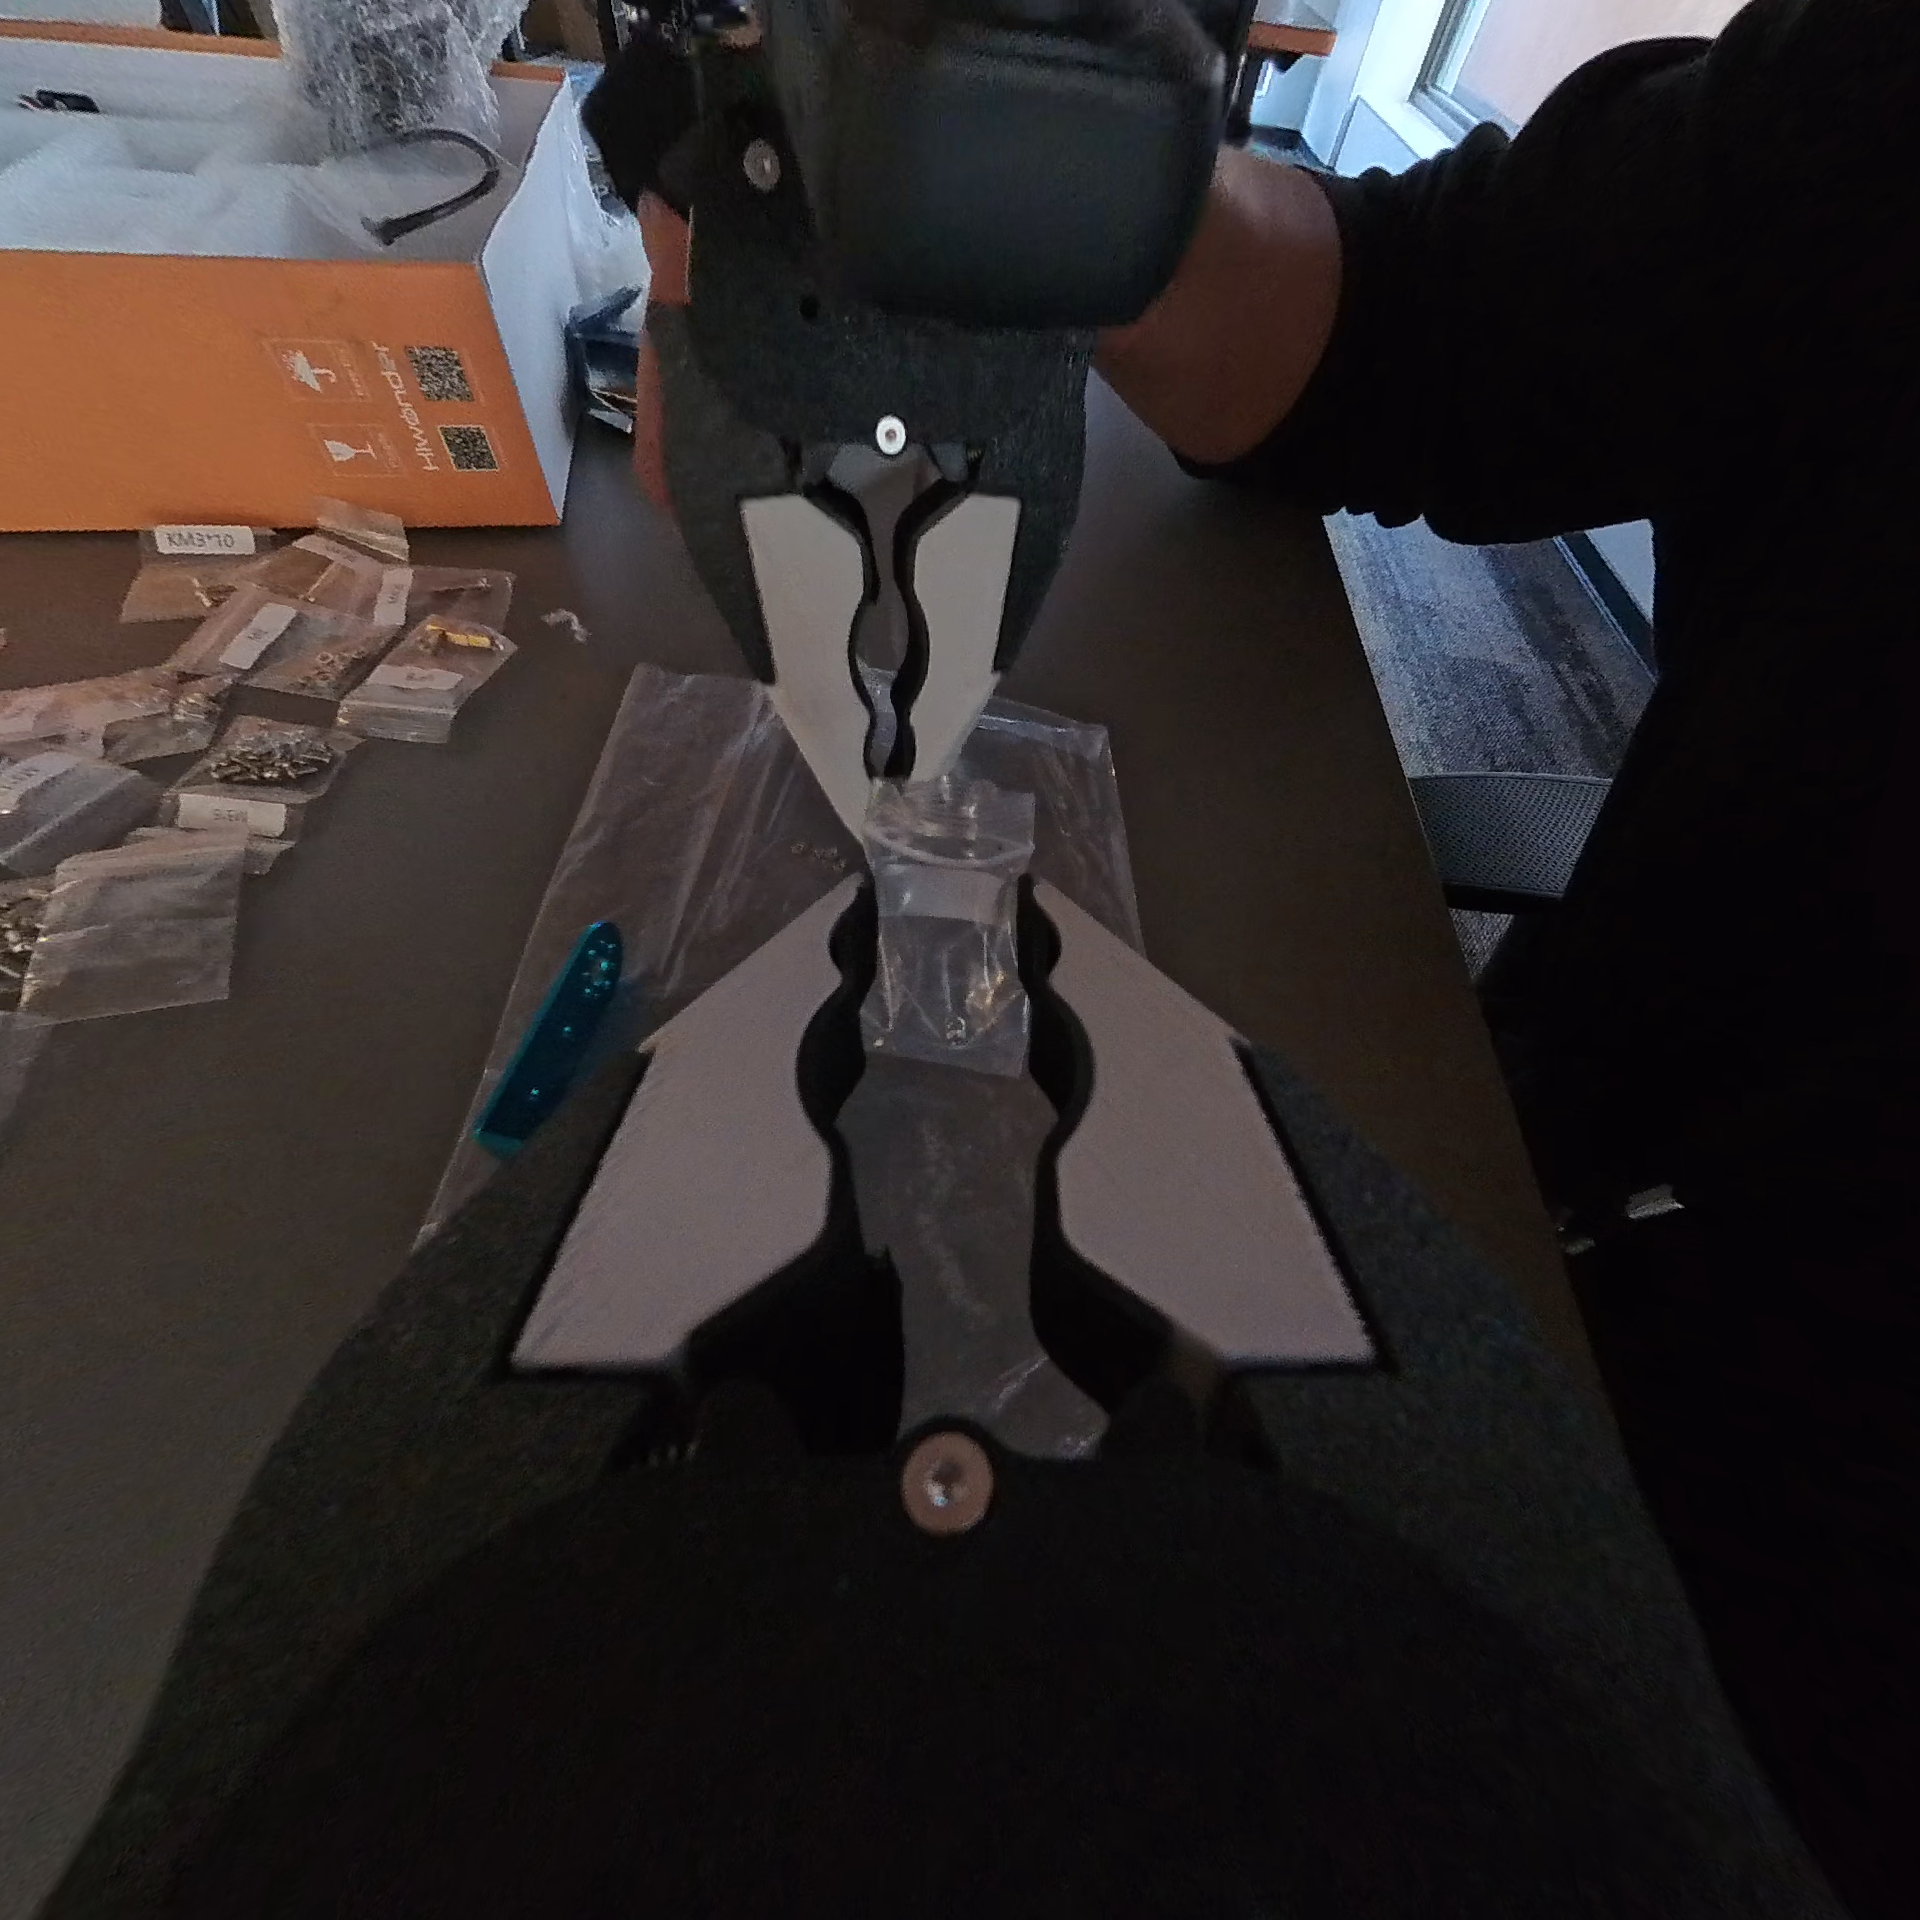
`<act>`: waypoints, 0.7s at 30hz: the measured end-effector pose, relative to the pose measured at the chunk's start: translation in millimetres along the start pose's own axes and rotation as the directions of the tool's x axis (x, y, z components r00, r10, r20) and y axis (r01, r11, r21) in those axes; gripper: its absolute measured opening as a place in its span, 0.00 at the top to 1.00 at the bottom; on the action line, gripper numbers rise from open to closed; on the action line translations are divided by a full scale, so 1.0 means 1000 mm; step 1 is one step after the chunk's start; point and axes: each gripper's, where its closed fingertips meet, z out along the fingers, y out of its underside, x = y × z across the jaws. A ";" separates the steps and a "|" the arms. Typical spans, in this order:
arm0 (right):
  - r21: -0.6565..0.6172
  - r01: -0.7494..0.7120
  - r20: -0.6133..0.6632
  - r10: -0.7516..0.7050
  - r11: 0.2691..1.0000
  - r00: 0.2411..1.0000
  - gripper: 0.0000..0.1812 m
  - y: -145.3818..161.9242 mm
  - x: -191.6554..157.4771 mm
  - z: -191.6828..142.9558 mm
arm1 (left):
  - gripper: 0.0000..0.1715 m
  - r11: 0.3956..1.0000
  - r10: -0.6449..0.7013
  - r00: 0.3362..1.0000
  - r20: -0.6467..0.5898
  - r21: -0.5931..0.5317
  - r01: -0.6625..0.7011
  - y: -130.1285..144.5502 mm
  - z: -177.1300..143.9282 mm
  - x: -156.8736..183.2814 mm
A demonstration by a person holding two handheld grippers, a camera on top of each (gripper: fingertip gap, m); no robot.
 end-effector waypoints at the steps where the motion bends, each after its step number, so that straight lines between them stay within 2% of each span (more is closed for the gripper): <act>1: 0.010 0.000 -0.009 0.000 1.000 1.000 1.00 0.000 0.001 -0.004 | 0.85 1.000 -0.001 1.000 -0.002 -0.001 0.001 0.000 0.000 0.000; 7: 0.093 0.009 -0.073 -0.003 0.996 0.997 1.00 -0.009 0.010 -0.030 | 0.85 1.000 0.000 1.000 -0.010 -0.015 0.000 0.004 0.004 0.002; 14: 0.406 0.150 -0.197 -0.074 0.901 0.978 1.00 -0.075 0.005 -0.077 | 0.85 1.000 0.010 1.000 -0.008 -0.017 -0.011 0.003 0.004 0.004; 18: 0.443 0.157 -0.174 -0.086 0.883 0.981 1.00 -0.085 -0.001 -0.077 | 0.85 1.000 0.011 1.000 -0.012 -0.018 -0.011 0.004 0.005 0.005; 21: 0.408 0.168 -0.183 -0.100 0.897 0.978 1.00 -0.085 -0.002 -0.066 | 0.85 1.000 0.010 1.000 -0.011 -0.018 -0.010 0.004 0.005 0.004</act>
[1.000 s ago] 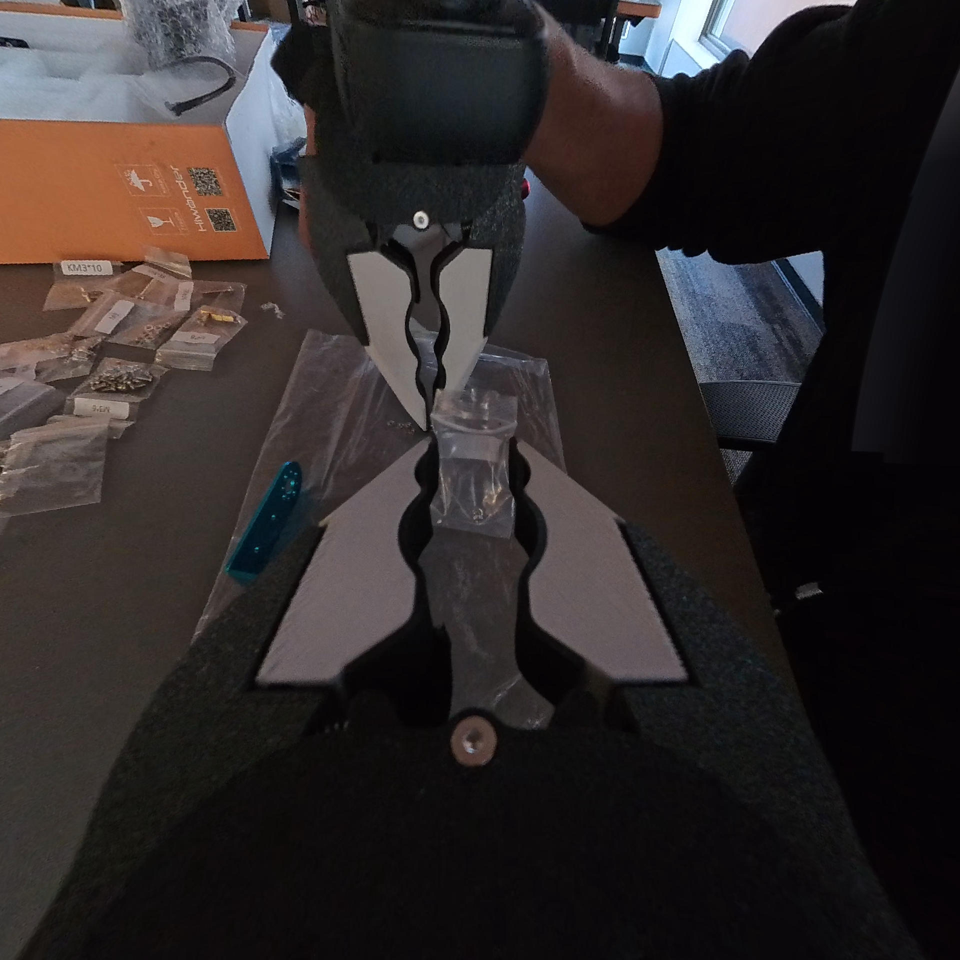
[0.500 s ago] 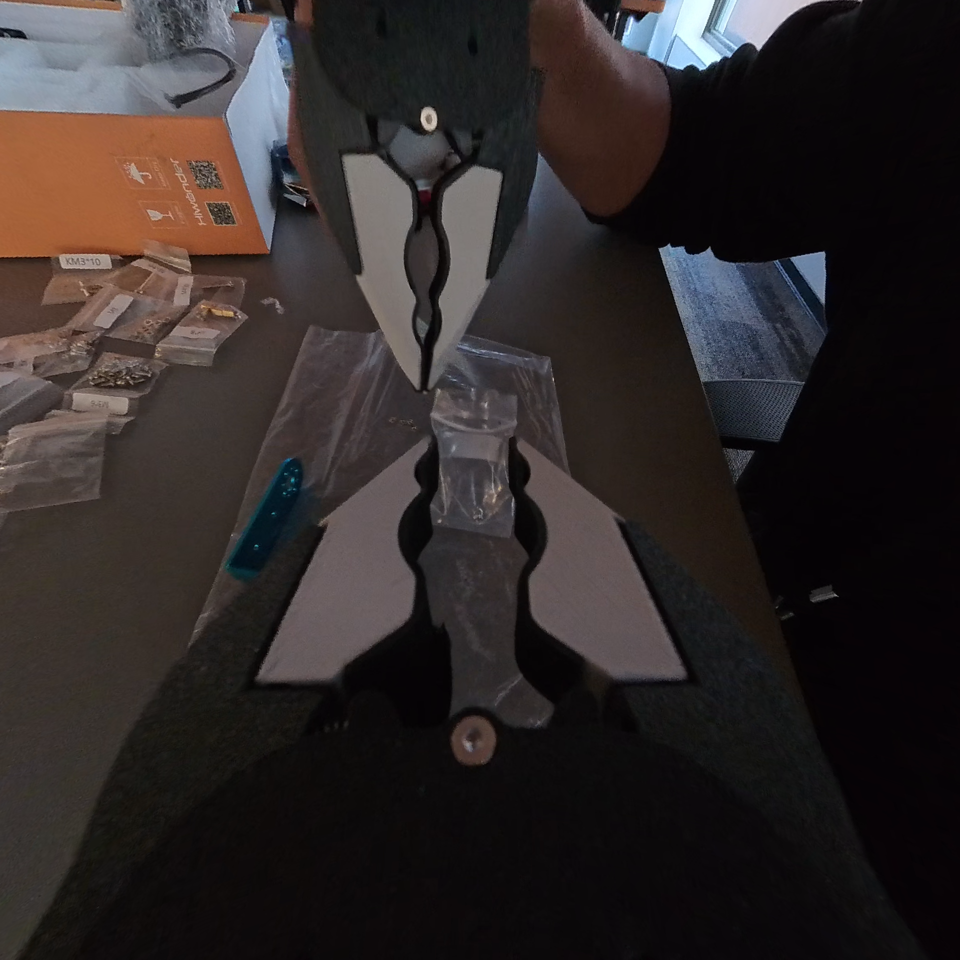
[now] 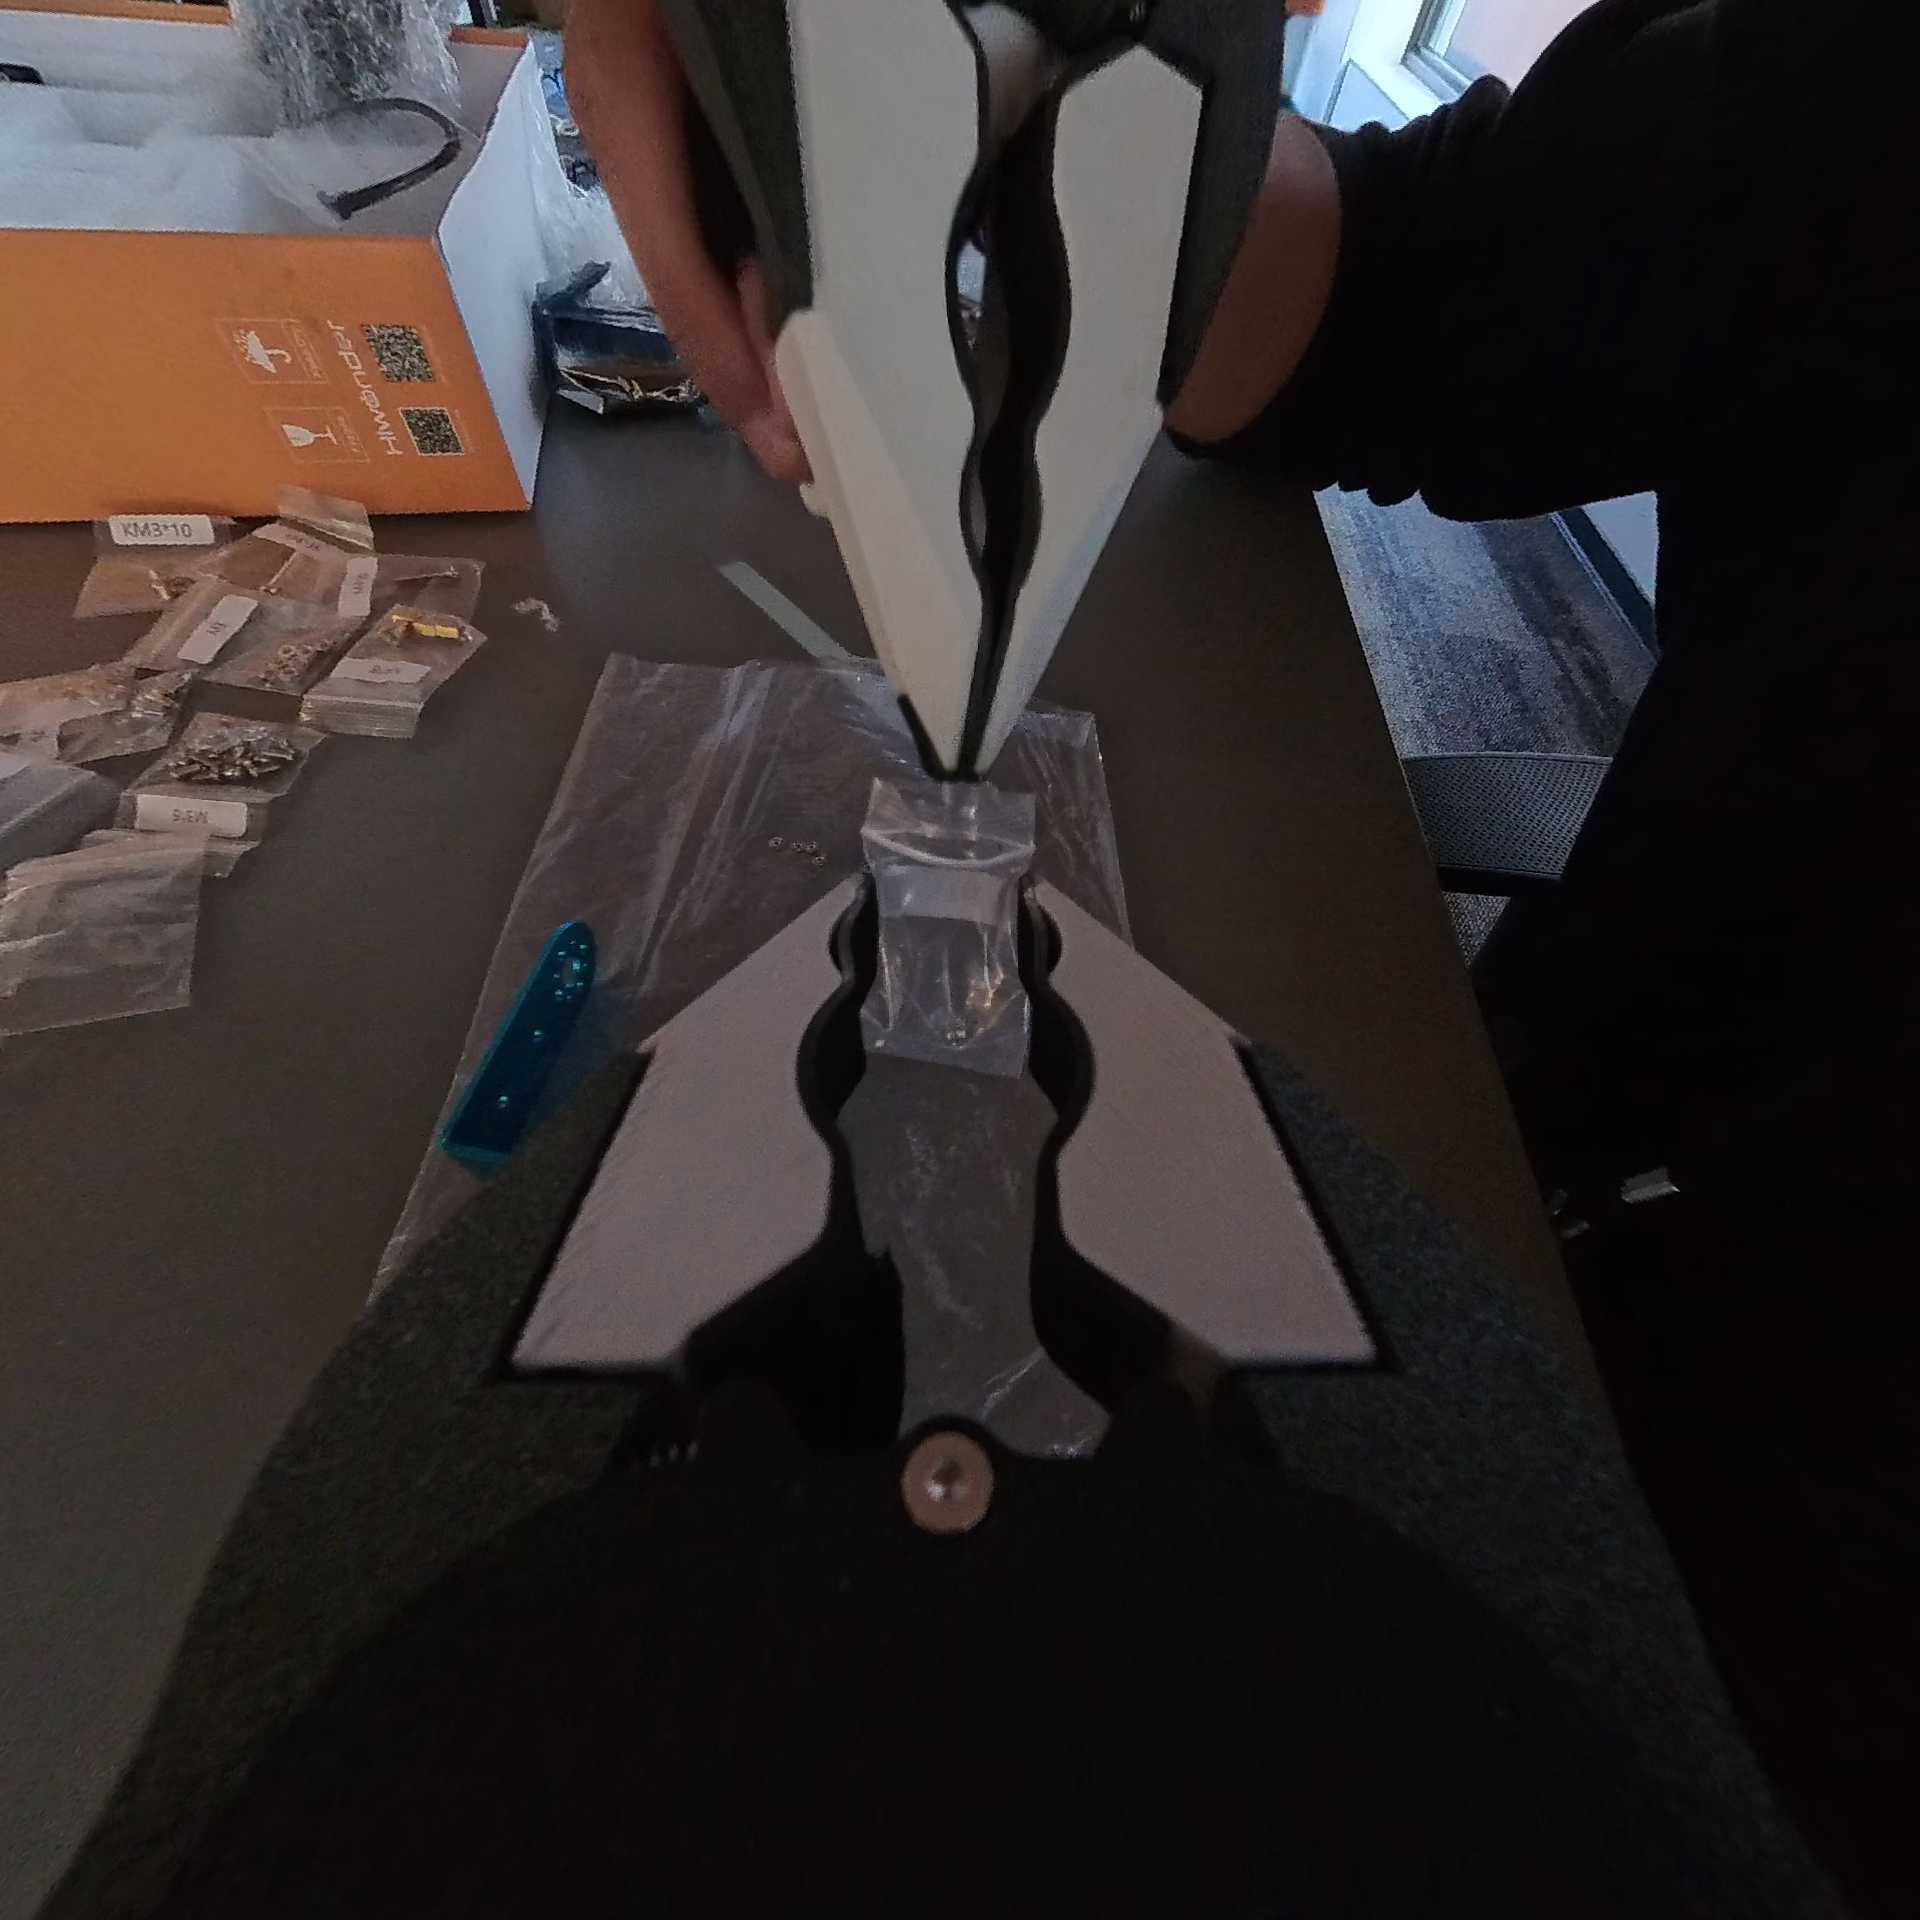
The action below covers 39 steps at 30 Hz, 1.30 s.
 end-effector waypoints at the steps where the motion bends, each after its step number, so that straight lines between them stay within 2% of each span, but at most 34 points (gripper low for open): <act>1: -0.005 0.002 -0.003 -0.002 1.000 1.000 1.00 0.001 0.000 0.002 | 0.85 1.000 -0.001 1.000 -0.001 0.000 0.001 0.000 0.000 0.000; 5: -0.012 0.005 -0.024 -0.005 1.000 1.000 1.00 0.002 0.002 0.001 | 0.85 1.000 0.001 1.000 0.000 -0.003 -0.001 0.000 0.000 0.000; 8: 0.007 -0.032 0.002 0.032 0.999 0.999 1.00 0.007 0.002 -0.015 | 0.85 1.000 0.006 1.000 0.005 -0.005 -0.006 0.000 0.000 -0.001; 10: -0.108 -0.095 0.143 0.110 0.990 0.984 0.92 0.035 -0.017 -0.018 | 0.85 1.000 0.005 1.000 0.011 0.000 -0.005 -0.001 -0.002 -0.002; 13: -0.315 -0.080 0.135 0.128 0.946 0.983 0.91 0.082 -0.023 0.002 | 0.85 1.000 -0.003 1.000 0.011 0.006 0.002 -0.001 -0.003 -0.004; 16: -0.402 -0.070 0.143 0.139 0.913 0.980 0.92 0.099 -0.024 0.021 | 0.85 1.000 -0.004 1.000 0.008 0.002 0.004 -0.001 -0.002 -0.003; 24: -0.399 -0.076 0.116 0.133 0.914 0.984 0.97 0.099 -0.016 0.026 | 0.85 1.000 -0.001 1.000 0.005 0.004 0.001 -0.001 -0.002 -0.002; 39: -0.403 -0.040 0.136 0.103 0.914 0.985 1.00 0.098 -0.022 0.029 | 0.85 1.000 -0.001 1.000 0.003 -0.002 0.001 0.000 -0.001 -0.001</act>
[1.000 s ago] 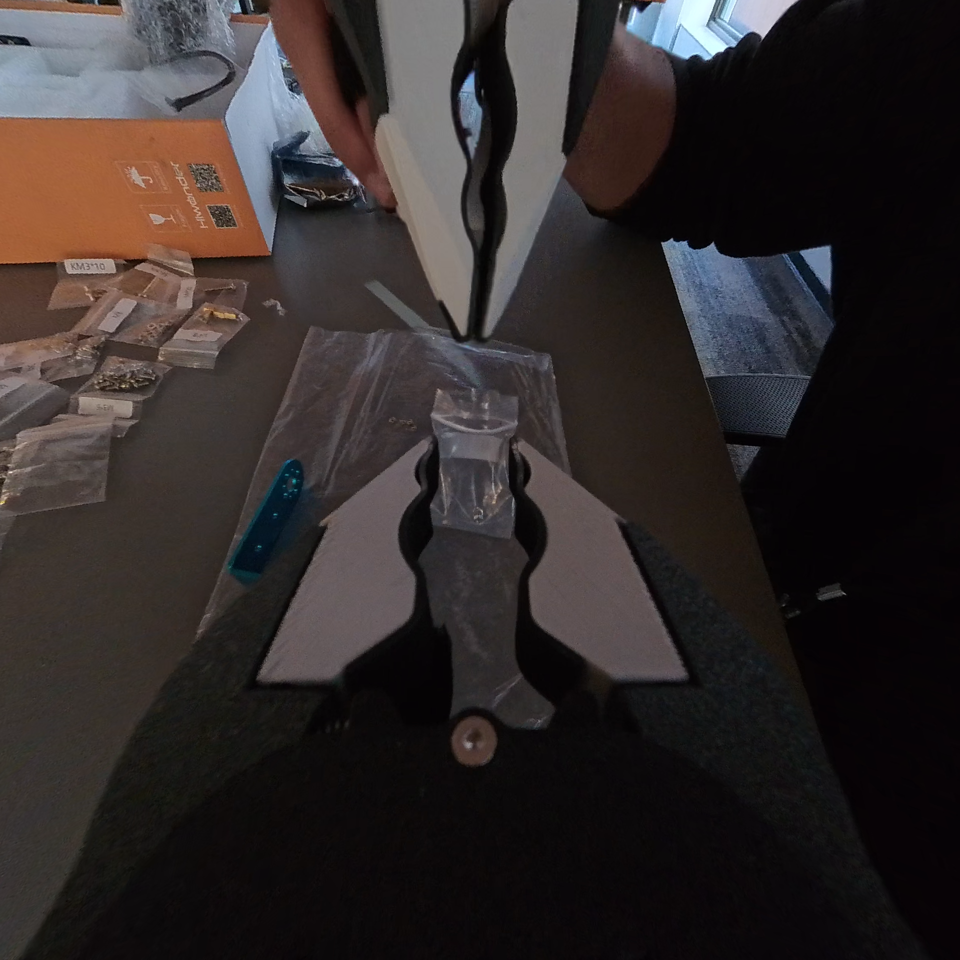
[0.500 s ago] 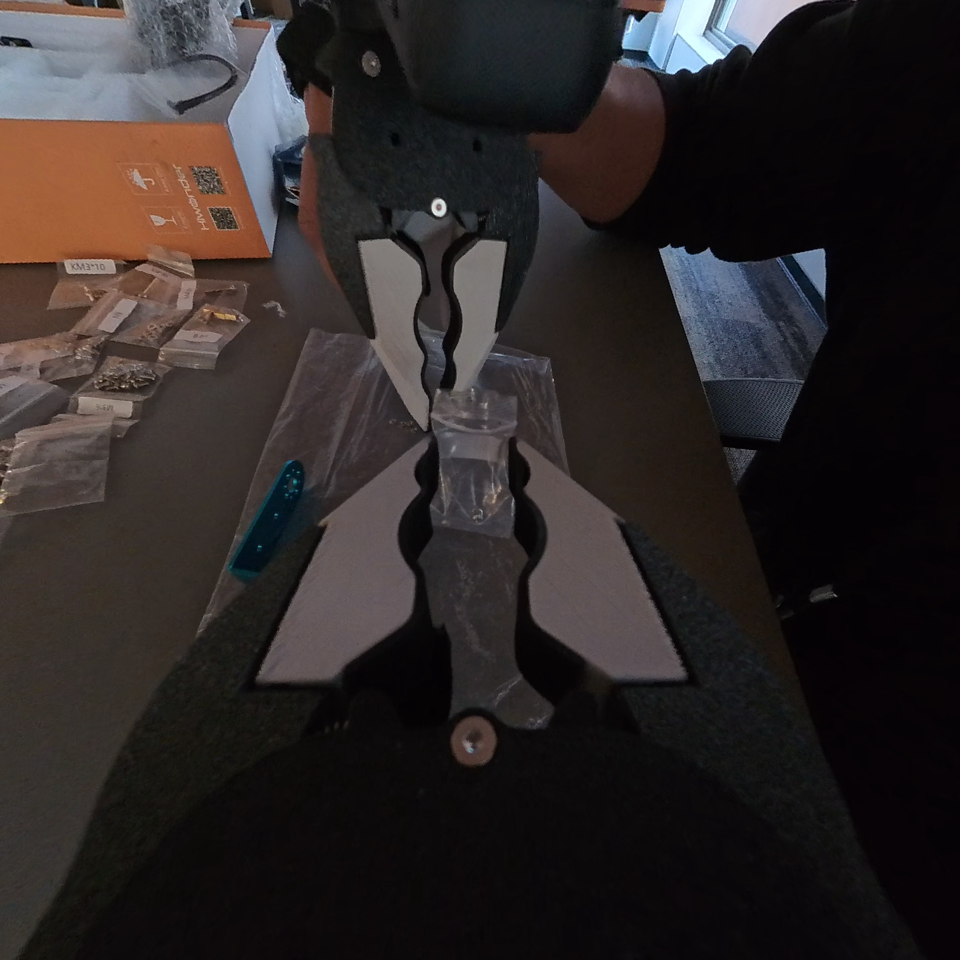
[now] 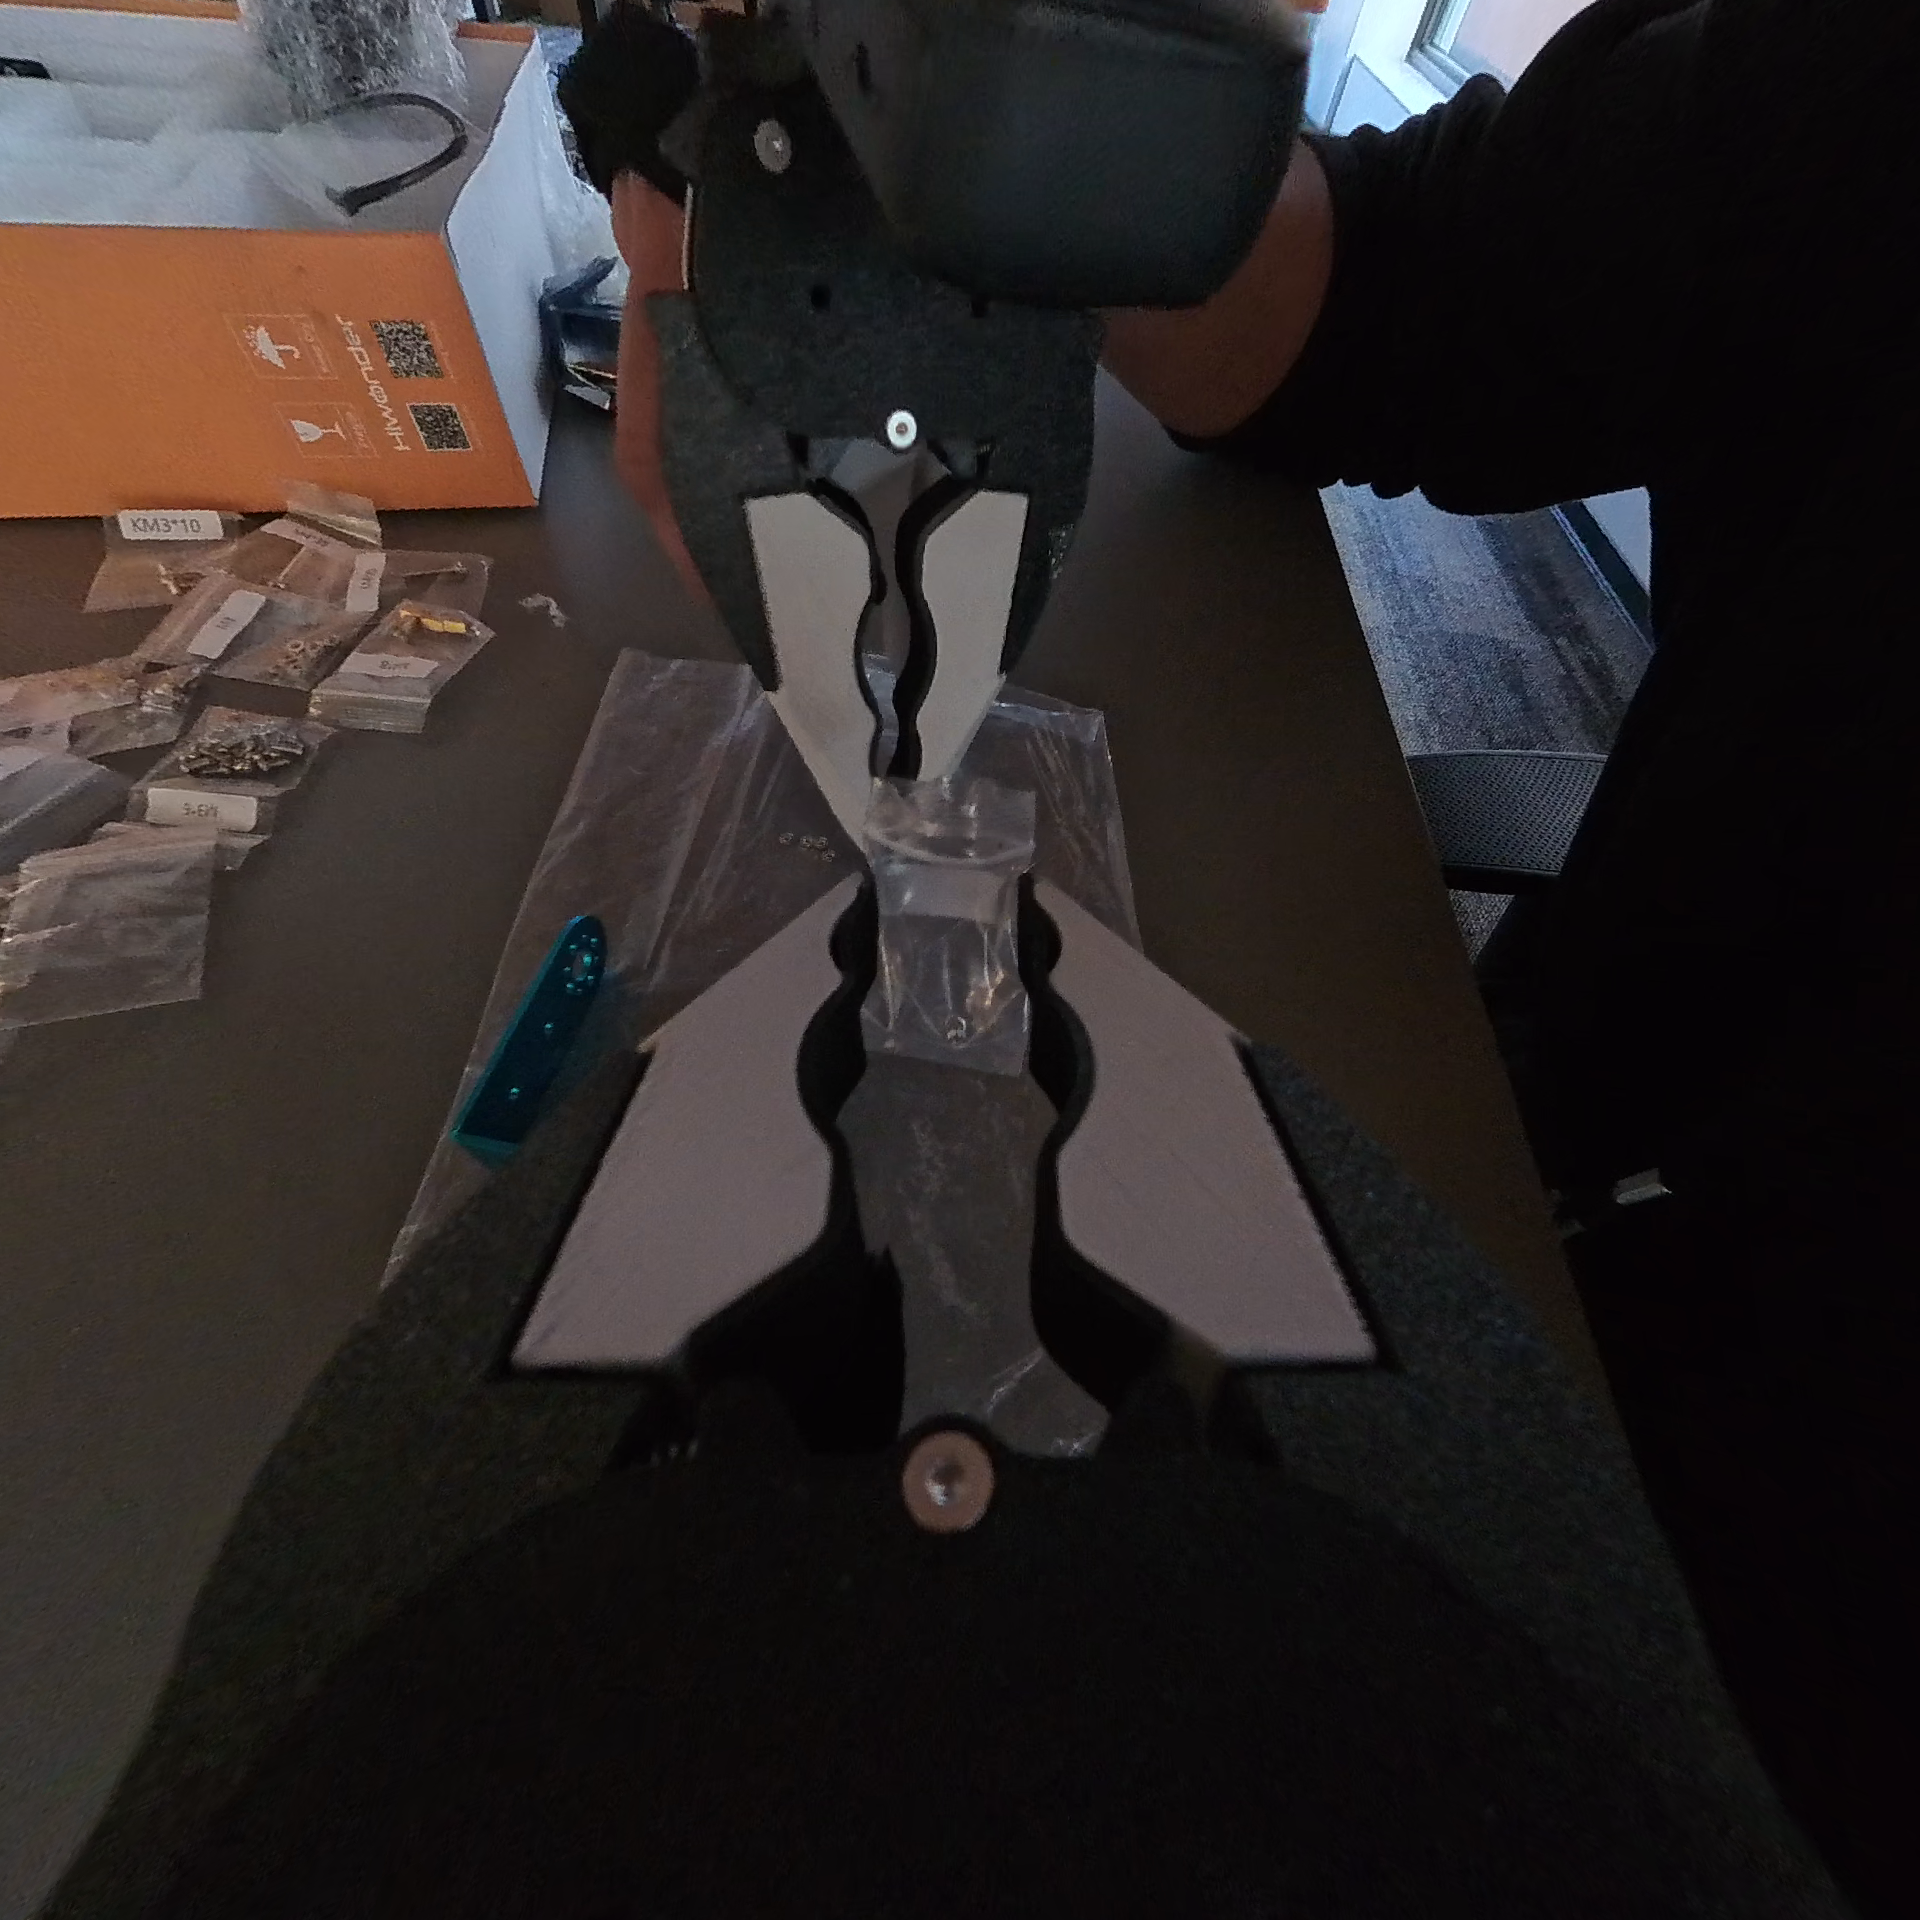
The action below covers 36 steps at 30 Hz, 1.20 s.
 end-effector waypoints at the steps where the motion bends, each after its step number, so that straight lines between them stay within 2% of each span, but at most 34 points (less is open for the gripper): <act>1: 0.010 -0.001 0.002 0.001 1.000 1.000 1.00 -0.001 0.000 -0.002 | 0.85 1.000 0.000 1.000 0.000 0.000 0.000 0.000 0.000 0.000; 8: 0.037 -0.016 -0.007 0.016 0.999 1.000 1.00 -0.003 0.001 -0.007 | 0.85 1.000 0.000 1.000 -0.001 -0.005 0.000 0.001 0.000 0.000; 11: 0.015 -0.021 -0.003 0.021 1.000 1.000 0.94 -0.003 0.001 0.000 | 0.85 1.000 -0.001 1.000 -0.002 -0.005 0.001 0.001 0.001 0.000; 14: 0.016 -0.061 0.038 0.060 0.998 0.997 0.98 -0.002 -0.001 0.003 | 0.85 1.000 0.001 1.000 -0.001 -0.003 -0.001 0.000 0.000 0.000; 19: 0.040 -0.098 0.062 0.096 0.994 0.993 0.98 -0.002 -0.001 0.003 | 0.85 1.000 -0.001 1.000 -0.002 -0.002 0.001 0.000 0.000 0.000; 23: 0.064 -0.077 0.076 0.072 0.995 0.994 0.99 -0.002 -0.001 0.003 | 0.85 1.000 -0.004 1.000 -0.002 -0.001 0.004 0.001 0.000 -0.001; 30: 0.097 -0.057 0.032 0.054 0.994 0.998 1.00 -0.005 0.004 -0.011 | 0.85 1.000 -0.001 1.000 0.000 -0.002 0.001 0.000 0.000 0.000; 36: 0.077 -0.048 0.005 0.047 0.996 0.999 1.00 -0.004 0.003 -0.020 | 0.85 1.000 0.001 1.000 -0.003 -0.005 -0.001 0.001 0.001 0.001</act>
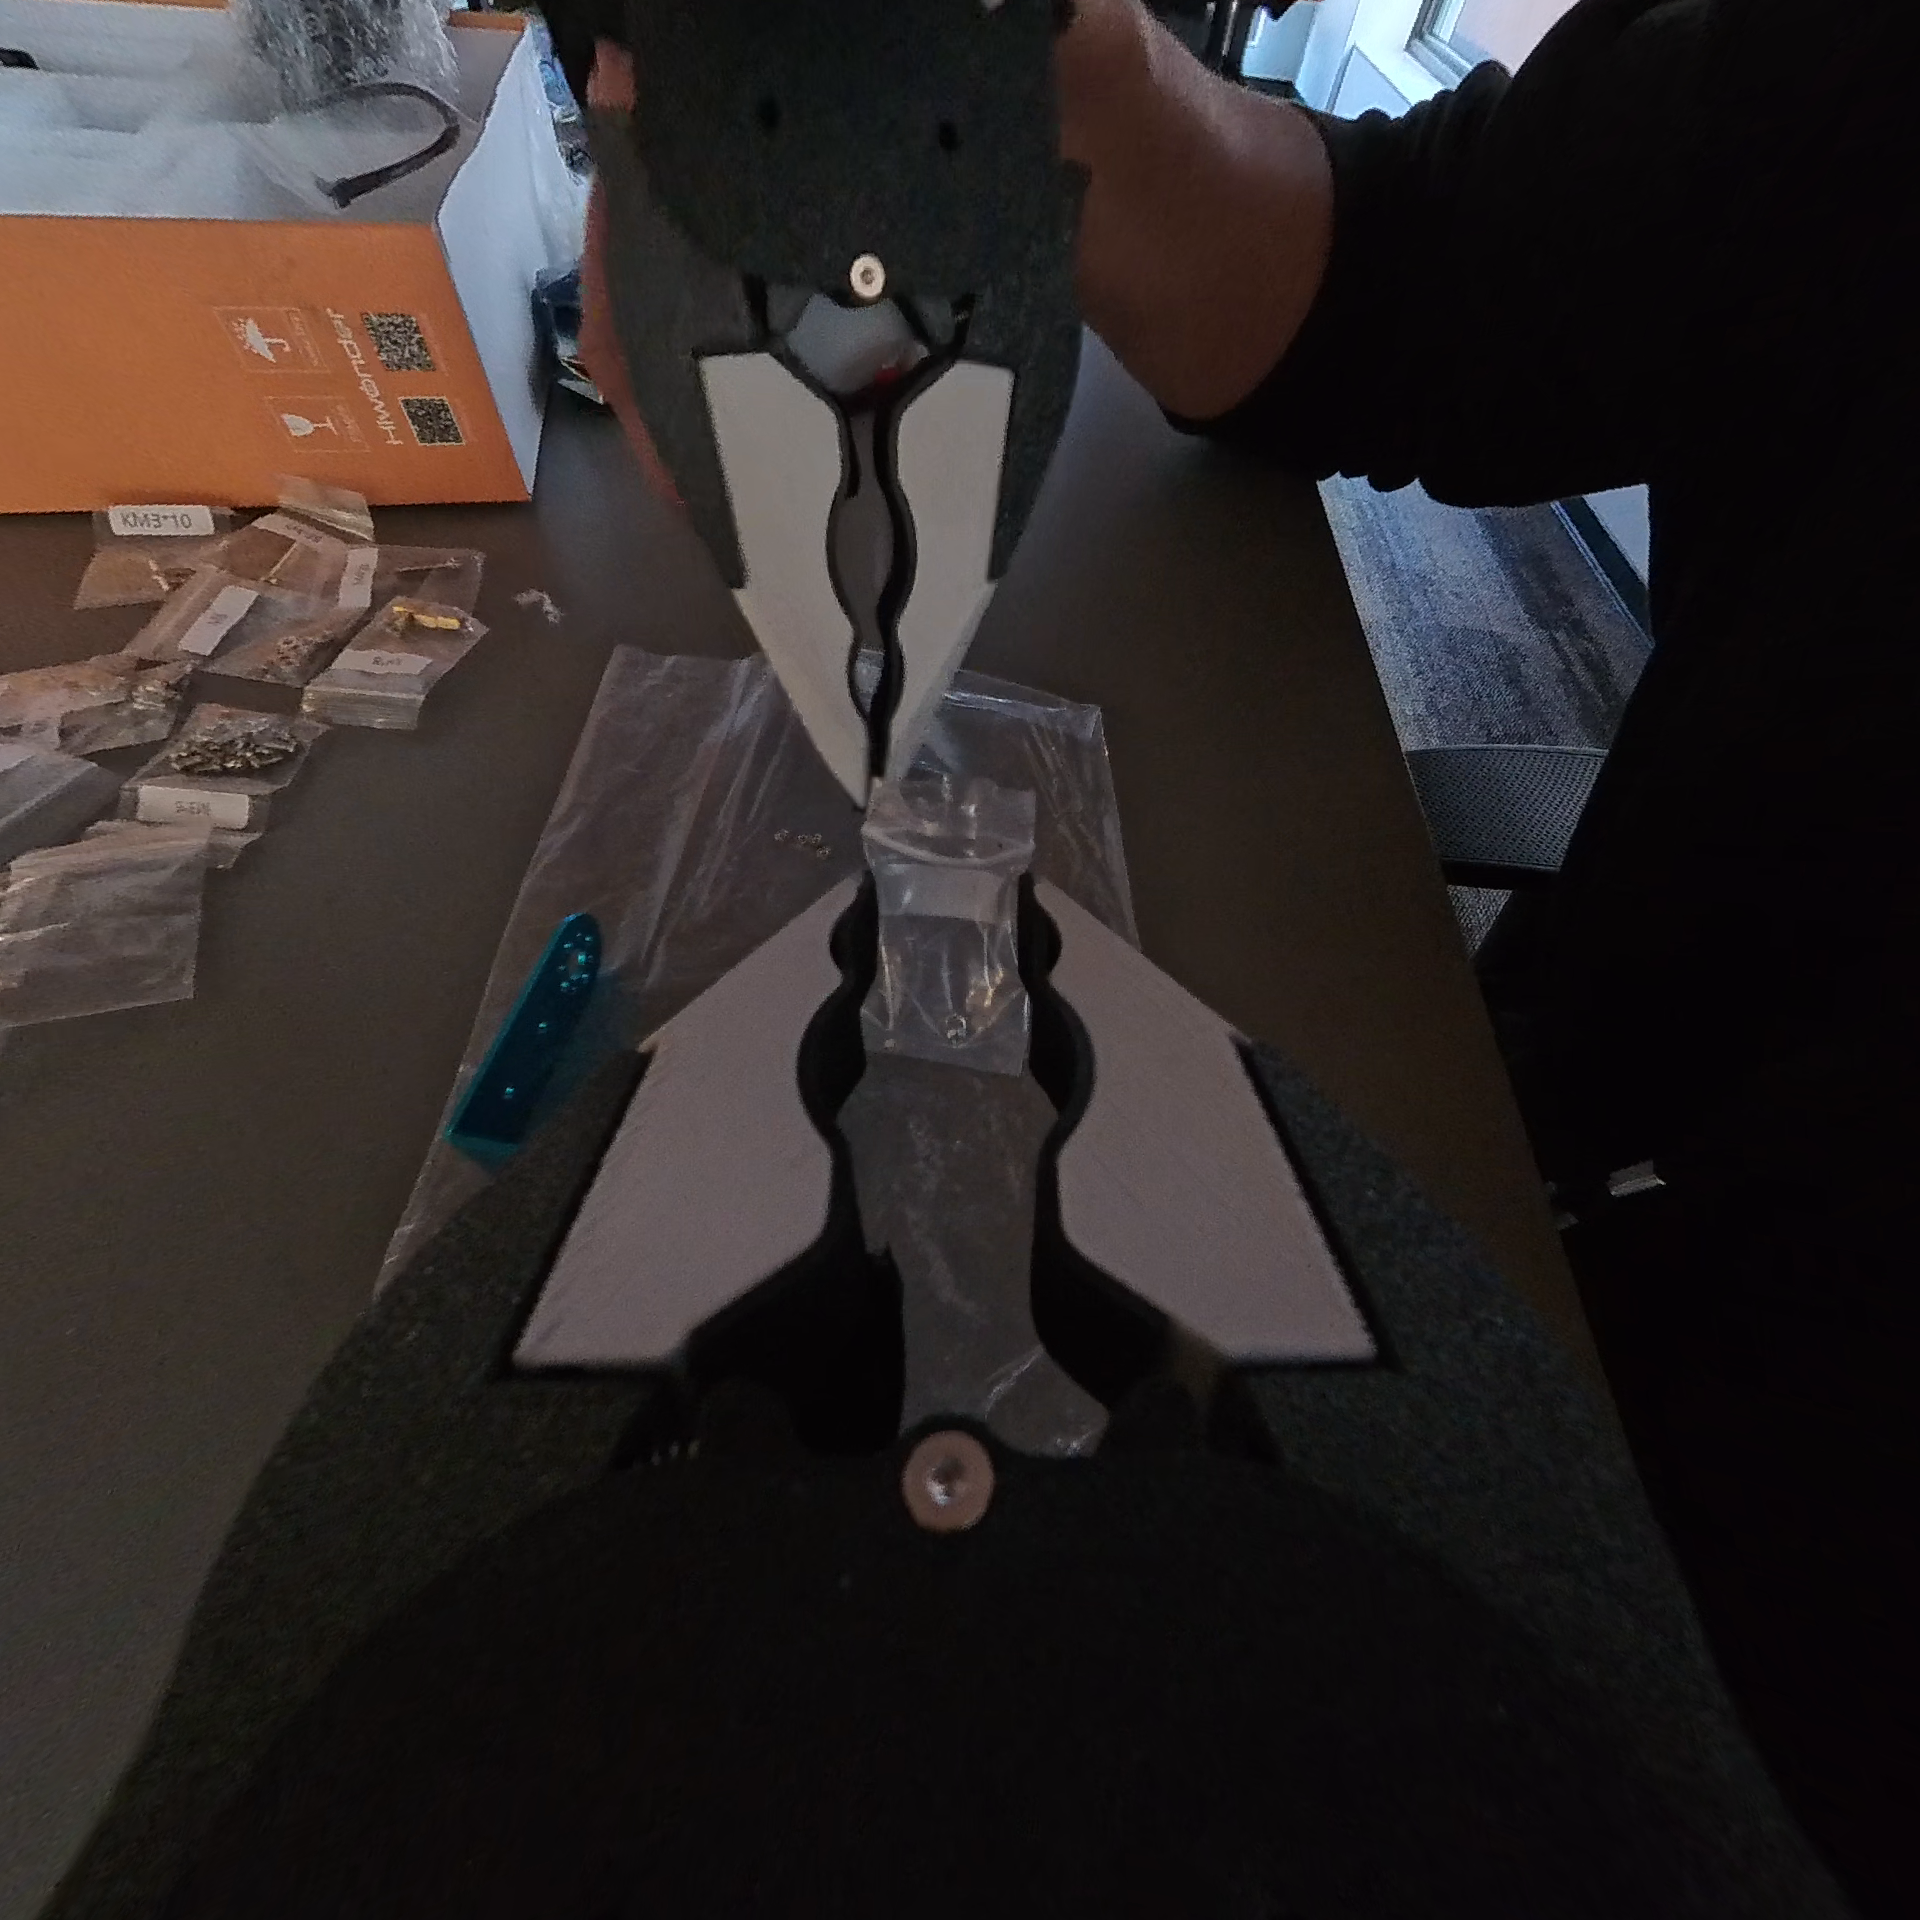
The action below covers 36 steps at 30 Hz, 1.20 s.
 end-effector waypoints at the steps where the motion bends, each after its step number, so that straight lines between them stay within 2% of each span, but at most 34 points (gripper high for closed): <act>1: 0.000 0.002 0.003 -0.002 1.000 1.000 1.00 -0.002 -0.001 -0.001 | 0.85 1.000 0.000 1.000 0.000 0.000 0.000 0.000 0.000 0.000; 3: 0.012 0.030 -0.049 -0.029 0.999 0.998 1.00 -0.006 0.004 -0.007 | 0.85 1.000 0.001 1.000 0.002 -0.002 -0.001 0.000 0.000 0.000; 11: 0.327 0.115 -0.152 -0.068 0.938 0.986 1.00 -0.061 0.008 -0.051 | 0.85 1.000 0.008 1.000 0.014 -0.018 -0.008 0.003 0.002 -0.002; 14: 0.418 0.116 -0.116 -0.073 0.901 0.991 1.00 -0.079 0.001 -0.055 | 0.85 1.000 0.008 1.000 0.009 -0.020 -0.008 0.004 0.003 -0.001; 19: 0.402 0.107 -0.134 -0.057 0.909 0.989 1.00 -0.079 0.006 -0.041 | 0.85 1.000 0.007 1.000 0.004 -0.015 -0.007 0.003 0.003 0.000; 32: 0.398 0.101 -0.121 -0.057 0.912 0.991 0.98 -0.079 0.004 -0.036 | 0.85 1.000 0.000 1.000 0.000 -0.012 0.000 0.003 0.004 0.000; 36: 0.365 0.104 -0.147 -0.054 0.925 0.988 0.99 -0.068 0.007 -0.050 | 0.85 1.000 0.003 1.000 0.004 -0.012 -0.003 0.003 0.003 -0.001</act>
